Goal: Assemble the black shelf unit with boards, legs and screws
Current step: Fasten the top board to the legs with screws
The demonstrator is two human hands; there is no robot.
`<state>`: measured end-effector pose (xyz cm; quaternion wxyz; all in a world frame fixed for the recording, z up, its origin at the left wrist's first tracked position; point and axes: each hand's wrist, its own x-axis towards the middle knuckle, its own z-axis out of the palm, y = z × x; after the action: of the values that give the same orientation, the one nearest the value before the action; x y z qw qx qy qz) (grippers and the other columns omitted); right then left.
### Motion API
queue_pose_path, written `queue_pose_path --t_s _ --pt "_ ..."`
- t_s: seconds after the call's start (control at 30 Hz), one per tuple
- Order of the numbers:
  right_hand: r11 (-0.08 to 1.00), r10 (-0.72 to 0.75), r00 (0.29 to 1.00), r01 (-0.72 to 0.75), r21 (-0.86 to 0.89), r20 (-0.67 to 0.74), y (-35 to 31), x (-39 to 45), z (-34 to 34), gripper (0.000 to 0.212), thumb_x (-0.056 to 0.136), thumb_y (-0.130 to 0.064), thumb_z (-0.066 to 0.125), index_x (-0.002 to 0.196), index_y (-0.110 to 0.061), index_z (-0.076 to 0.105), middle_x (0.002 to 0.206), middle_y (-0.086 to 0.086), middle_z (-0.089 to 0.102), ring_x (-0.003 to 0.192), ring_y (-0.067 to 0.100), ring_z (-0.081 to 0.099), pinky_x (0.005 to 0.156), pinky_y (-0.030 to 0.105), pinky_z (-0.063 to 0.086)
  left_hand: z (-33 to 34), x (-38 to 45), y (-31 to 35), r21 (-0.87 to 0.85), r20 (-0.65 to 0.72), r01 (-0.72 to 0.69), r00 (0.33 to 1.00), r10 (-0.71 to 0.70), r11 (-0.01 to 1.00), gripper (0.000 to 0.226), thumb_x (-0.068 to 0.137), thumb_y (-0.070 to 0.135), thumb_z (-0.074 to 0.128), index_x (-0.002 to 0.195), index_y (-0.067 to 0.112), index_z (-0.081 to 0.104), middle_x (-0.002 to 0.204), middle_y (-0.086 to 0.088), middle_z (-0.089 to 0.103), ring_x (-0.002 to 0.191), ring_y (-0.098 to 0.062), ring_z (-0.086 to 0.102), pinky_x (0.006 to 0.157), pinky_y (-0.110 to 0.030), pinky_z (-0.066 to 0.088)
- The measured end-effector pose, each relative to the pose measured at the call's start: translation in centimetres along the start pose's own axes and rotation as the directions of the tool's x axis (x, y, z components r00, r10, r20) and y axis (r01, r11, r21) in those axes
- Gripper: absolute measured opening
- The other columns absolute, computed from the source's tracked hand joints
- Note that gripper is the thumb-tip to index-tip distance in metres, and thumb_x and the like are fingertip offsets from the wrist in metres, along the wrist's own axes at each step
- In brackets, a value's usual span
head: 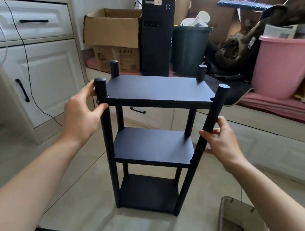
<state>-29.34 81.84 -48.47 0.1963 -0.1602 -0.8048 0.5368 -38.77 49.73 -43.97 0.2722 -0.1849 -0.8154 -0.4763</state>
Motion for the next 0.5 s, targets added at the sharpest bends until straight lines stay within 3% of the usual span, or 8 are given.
queue_pose_path --t_s 0.1,0.17,0.23,0.33,0.5 --pt "1.000 -0.015 0.995 0.014 0.015 0.098 -0.6 -2.2 -0.7 0.030 0.094 -0.018 0.066 0.116 -0.032 0.052 0.100 0.009 0.065 0.092 0.023 0.068 0.069 0.039 0.062 0.5 0.6 -0.6 -0.031 -0.045 0.079 0.996 -0.081 0.996 0.058 0.088 0.003 0.075 0.142 0.013 0.058 0.122 0.001 0.067 0.106 -0.013 0.065 0.104 -0.035 0.051" --pt "1.000 -0.023 0.990 0.021 0.016 0.136 -0.9 -3.7 -1.3 0.028 0.094 -0.019 0.065 0.114 -0.034 0.053 0.103 0.009 0.065 0.093 0.023 0.068 0.073 0.043 0.062 1.2 0.9 -0.7 -0.063 -0.068 0.106 0.992 -0.111 0.992 0.057 0.089 0.001 0.073 0.143 0.013 0.057 0.124 -0.002 0.068 0.106 -0.017 0.067 0.102 -0.040 0.053" --pt "1.000 -0.024 0.988 0.021 0.021 0.150 -0.9 -5.0 -1.7 0.029 0.093 -0.018 0.066 0.113 -0.035 0.054 0.102 0.011 0.065 0.092 0.025 0.068 0.074 0.047 0.062 2.0 1.1 -0.6 -0.095 -0.090 0.132 0.986 -0.140 0.987 0.054 0.090 -0.001 0.070 0.142 0.012 0.058 0.123 -0.001 0.068 0.105 -0.017 0.068 0.099 -0.030 0.054" --pt "1.000 -0.015 0.989 0.012 0.015 0.145 -0.9 -6.9 -2.2 0.031 0.093 -0.019 0.066 0.115 -0.037 0.055 0.102 0.010 0.064 0.089 0.026 0.068 0.073 0.044 0.062 3.6 0.7 0.1 -0.173 -0.165 0.189 0.962 -0.217 0.967 0.048 0.093 -0.002 0.064 0.139 0.011 0.060 0.118 0.004 0.067 0.102 -0.009 0.067 0.084 -0.003 0.047" --pt "1.000 -0.015 0.995 0.014 0.021 0.096 -0.7 -8.7 -2.5 0.026 0.091 -0.019 0.067 0.108 -0.035 0.056 0.095 0.007 0.063 0.080 0.022 0.067 0.068 0.041 0.061 6.5 -0.8 3.0 -0.442 -0.244 0.274 0.880 -0.408 0.854 0.041 0.096 0.005 0.058 0.136 0.013 0.061 0.116 0.007 0.066 0.111 -0.008 0.065 0.089 -0.008 0.046"
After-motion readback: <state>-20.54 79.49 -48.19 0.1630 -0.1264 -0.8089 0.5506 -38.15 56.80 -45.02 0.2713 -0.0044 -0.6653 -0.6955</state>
